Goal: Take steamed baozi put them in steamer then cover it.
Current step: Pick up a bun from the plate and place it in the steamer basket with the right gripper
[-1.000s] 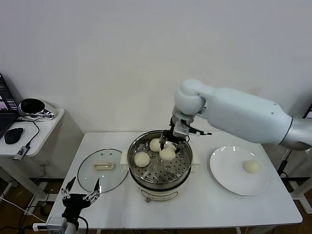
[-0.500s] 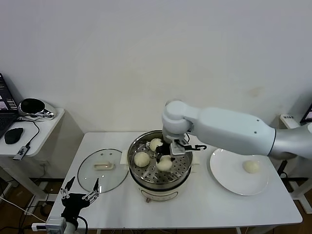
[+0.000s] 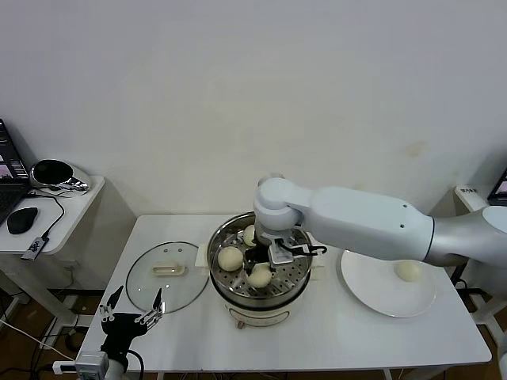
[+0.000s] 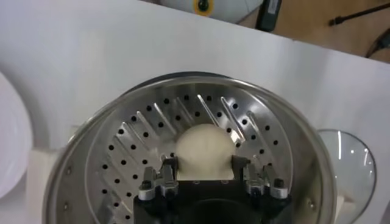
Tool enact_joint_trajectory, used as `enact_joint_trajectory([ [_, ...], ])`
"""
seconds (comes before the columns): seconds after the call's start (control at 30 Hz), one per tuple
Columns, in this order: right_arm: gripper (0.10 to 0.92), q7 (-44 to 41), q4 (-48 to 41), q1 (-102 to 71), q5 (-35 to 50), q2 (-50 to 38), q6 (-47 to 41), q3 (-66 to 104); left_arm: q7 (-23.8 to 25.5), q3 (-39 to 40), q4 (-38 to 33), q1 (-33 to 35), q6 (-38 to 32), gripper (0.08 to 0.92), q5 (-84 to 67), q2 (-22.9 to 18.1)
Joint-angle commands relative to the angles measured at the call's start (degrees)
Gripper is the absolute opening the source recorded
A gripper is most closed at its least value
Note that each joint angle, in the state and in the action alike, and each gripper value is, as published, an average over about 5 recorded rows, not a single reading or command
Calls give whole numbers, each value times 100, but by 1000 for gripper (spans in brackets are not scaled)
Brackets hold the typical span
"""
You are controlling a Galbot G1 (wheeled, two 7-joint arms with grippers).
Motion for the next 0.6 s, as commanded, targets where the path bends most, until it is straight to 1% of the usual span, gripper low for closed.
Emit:
enact_joint_trajectory([
  [0.03, 552, -1, 43, 30, 473, 54, -111, -120, -4, -5, -10, 14, -2, 823, -1, -2],
  [0.23, 551, -6, 43, 32, 611, 57, -213, -230, -7, -16, -10, 20, -5, 823, -7, -1],
  [0.43, 552, 115, -101, -61, 526, 53, -265, -255, -8, -1, 4, 19, -6, 823, -7, -4],
  [0.5, 567, 213, -168, -73, 478, 47, -255, -244, -8, 2, 13, 14, -6, 823, -6, -4],
  [0.6, 634, 313, -239, -59, 461, 18, -244, -182, -8, 14, 32, 9, -7, 823, -4, -5],
])
